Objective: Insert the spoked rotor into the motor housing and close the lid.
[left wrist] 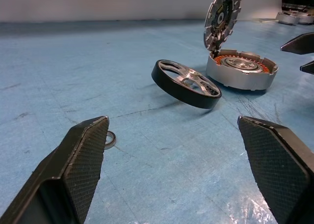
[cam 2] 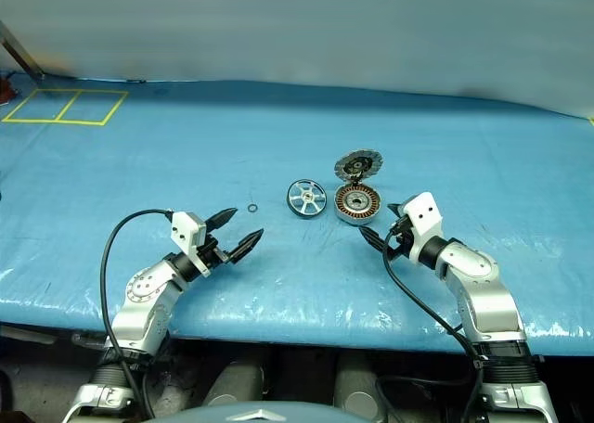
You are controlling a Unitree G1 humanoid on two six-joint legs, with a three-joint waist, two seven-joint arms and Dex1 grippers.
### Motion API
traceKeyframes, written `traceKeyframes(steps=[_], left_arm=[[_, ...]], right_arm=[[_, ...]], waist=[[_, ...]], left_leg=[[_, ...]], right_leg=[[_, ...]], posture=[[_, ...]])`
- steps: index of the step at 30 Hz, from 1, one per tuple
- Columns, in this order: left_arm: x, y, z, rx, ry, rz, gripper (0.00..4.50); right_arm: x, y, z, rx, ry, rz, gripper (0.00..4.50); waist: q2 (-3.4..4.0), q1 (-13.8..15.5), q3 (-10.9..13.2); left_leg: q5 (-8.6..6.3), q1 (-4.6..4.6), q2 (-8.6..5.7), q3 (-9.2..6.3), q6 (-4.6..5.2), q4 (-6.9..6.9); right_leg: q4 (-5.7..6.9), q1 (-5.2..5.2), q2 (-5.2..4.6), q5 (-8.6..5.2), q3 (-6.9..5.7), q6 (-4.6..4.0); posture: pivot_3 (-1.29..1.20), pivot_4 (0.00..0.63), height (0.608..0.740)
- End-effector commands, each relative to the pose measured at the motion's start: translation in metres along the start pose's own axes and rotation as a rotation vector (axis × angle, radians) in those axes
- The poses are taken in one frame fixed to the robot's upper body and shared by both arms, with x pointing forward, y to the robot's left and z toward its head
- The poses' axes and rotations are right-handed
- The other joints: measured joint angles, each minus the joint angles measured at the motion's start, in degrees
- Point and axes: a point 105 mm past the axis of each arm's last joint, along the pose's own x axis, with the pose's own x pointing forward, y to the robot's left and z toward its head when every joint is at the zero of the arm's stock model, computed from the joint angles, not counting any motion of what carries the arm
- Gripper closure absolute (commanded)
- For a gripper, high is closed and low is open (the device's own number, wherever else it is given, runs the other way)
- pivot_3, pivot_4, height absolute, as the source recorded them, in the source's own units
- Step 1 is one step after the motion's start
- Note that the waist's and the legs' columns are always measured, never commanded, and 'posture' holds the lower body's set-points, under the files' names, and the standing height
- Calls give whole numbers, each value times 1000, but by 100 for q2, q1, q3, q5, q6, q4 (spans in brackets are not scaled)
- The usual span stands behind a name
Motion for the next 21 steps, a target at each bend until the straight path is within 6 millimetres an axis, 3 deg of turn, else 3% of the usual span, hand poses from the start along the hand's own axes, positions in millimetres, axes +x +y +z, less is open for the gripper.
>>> traceKeyframes(steps=[1, 21], left_arm=[[3, -3, 12, 35, -36, -16, 0], [3, -3, 14, 34, -43, -6, 0]], right_arm=[[-3, -3, 15, -43, -43, -3, 15], [1, 2, 13, -40, -35, 16, 15]], waist=[[0, 0, 0], [0, 1, 0]], left_leg=[[0, 0, 0, 0, 0, 0], [0, -1, 0, 0, -1, 0]], right_leg=[[0, 0, 0, 0, 0, 0], [0, -1, 0, 0, 0, -1]], posture=[[0, 150, 740], [0, 150, 740]])
